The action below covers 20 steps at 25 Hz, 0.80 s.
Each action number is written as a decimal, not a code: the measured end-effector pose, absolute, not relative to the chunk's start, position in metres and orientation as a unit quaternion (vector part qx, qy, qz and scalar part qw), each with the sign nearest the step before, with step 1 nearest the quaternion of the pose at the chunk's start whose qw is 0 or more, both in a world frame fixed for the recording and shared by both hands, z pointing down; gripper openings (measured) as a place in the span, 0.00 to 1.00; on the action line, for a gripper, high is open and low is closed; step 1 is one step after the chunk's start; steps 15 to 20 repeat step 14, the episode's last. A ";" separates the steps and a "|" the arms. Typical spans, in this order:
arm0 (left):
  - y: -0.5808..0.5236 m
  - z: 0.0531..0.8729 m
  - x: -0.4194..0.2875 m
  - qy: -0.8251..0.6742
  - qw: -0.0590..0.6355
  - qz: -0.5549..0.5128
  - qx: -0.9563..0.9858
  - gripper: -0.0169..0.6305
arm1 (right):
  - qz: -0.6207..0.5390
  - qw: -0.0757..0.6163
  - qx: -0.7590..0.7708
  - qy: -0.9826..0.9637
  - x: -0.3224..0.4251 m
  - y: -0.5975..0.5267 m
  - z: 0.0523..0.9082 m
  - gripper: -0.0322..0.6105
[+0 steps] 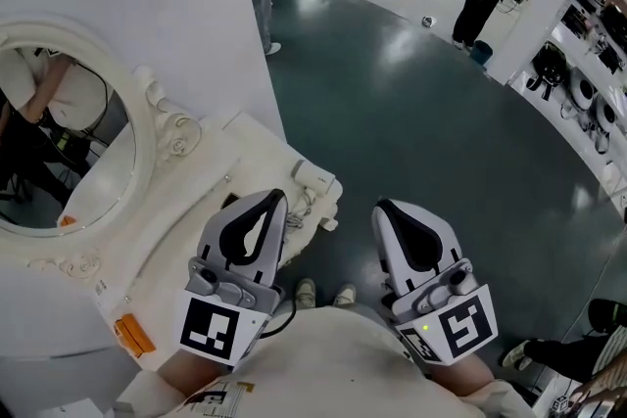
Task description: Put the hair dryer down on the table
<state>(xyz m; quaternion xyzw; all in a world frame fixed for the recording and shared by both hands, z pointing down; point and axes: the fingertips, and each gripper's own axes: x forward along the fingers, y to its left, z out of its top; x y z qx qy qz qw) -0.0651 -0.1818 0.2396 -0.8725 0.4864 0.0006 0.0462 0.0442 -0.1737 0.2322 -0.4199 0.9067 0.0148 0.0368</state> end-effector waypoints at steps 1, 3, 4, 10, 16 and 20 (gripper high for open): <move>-0.181 0.240 -0.064 0.485 0.045 0.001 -0.873 0.05 | 0.013 0.037 -0.420 0.907 0.044 -0.173 0.232 0.08; -0.181 0.240 -0.064 0.485 0.042 0.000 -0.874 0.05 | 0.012 0.036 -0.420 0.907 0.045 -0.173 0.233 0.08; -0.180 0.240 -0.064 0.485 0.041 0.001 -0.874 0.05 | 0.012 0.035 -0.419 0.907 0.044 -0.172 0.233 0.08; -0.179 0.238 -0.064 0.487 0.050 0.007 -0.872 0.05 | 0.009 0.032 -0.413 0.910 0.042 -0.169 0.237 0.08; -0.178 0.244 -0.062 0.486 0.029 -0.002 -0.873 0.05 | 0.000 0.039 -0.406 0.913 0.041 -0.170 0.237 0.08; -0.178 0.244 -0.062 0.486 0.029 -0.002 -0.873 0.05 | 0.000 0.039 -0.406 0.913 0.041 -0.170 0.237 0.08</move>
